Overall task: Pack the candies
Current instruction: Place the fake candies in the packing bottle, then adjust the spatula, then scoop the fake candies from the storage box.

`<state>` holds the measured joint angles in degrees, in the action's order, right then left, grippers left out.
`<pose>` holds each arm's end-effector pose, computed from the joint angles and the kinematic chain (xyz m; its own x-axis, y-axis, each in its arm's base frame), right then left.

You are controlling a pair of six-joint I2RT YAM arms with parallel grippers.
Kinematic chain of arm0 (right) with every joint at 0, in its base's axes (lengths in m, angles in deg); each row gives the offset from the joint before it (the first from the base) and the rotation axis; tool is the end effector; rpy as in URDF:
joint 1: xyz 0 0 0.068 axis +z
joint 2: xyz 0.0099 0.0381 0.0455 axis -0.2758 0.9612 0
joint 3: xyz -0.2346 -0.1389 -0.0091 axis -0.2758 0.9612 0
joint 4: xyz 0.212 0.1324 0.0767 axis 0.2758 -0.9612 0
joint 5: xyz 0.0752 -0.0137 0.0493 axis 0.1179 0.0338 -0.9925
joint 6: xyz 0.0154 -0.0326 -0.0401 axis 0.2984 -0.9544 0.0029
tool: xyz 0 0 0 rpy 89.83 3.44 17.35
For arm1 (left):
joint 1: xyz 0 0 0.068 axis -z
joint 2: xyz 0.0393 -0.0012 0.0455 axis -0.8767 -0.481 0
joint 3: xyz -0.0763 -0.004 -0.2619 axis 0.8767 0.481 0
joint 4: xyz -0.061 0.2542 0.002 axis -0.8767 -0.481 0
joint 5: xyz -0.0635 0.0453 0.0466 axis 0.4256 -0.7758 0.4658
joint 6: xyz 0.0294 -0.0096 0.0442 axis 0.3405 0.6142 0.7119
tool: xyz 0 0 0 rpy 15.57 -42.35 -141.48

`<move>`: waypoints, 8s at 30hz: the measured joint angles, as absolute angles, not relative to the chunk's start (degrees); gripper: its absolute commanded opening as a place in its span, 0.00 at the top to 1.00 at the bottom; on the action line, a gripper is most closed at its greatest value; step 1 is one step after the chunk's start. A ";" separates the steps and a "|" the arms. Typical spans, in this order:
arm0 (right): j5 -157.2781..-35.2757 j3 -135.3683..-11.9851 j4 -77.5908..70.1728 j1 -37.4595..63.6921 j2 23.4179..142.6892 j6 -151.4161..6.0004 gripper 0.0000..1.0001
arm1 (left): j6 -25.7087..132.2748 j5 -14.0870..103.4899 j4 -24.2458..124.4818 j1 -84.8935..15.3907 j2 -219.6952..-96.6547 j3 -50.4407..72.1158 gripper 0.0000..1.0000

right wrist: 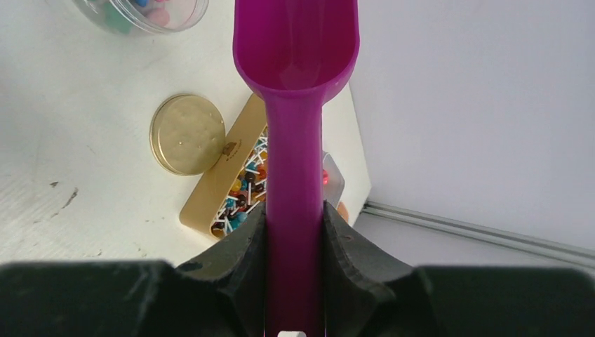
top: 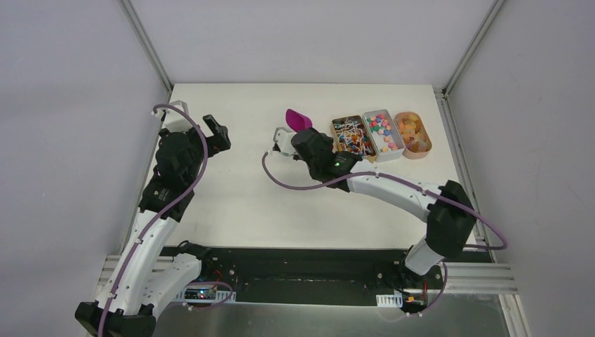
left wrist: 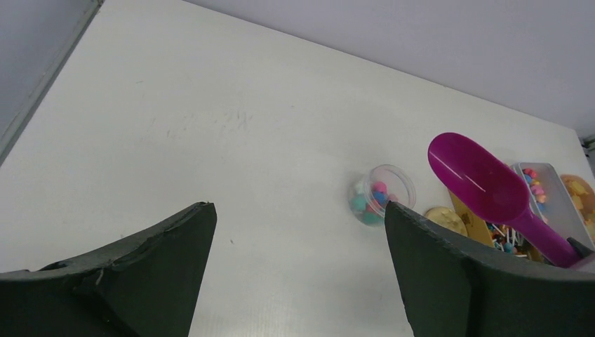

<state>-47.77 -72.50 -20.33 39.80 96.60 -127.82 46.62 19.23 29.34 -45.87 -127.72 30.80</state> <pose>0.2284 0.2948 0.2872 0.0220 -0.9725 -0.2319 -0.4766 0.1937 -0.8575 0.1709 -0.0361 0.3690 -0.1731 -0.2626 -0.9493 -0.0848 0.9642 -0.2513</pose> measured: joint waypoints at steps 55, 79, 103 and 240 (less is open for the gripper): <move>-90.81 -42.34 -4.37 36.68 52.19 -90.27 0.57 | 5.44 84.56 56.55 -45.85 -156.04 30.08 1.00; -93.50 -37.88 4.70 36.68 46.42 -94.07 0.52 | -10.51 84.34 66.54 -45.85 -155.48 36.16 1.00; -92.14 -37.79 0.07 33.22 47.40 -95.71 0.58 | -11.91 84.76 67.78 -45.85 -155.45 37.05 1.00; -72.36 -40.52 -5.49 10.69 81.94 -88.19 1.00 | 18.47 65.48 65.93 -33.04 -233.55 -34.46 0.83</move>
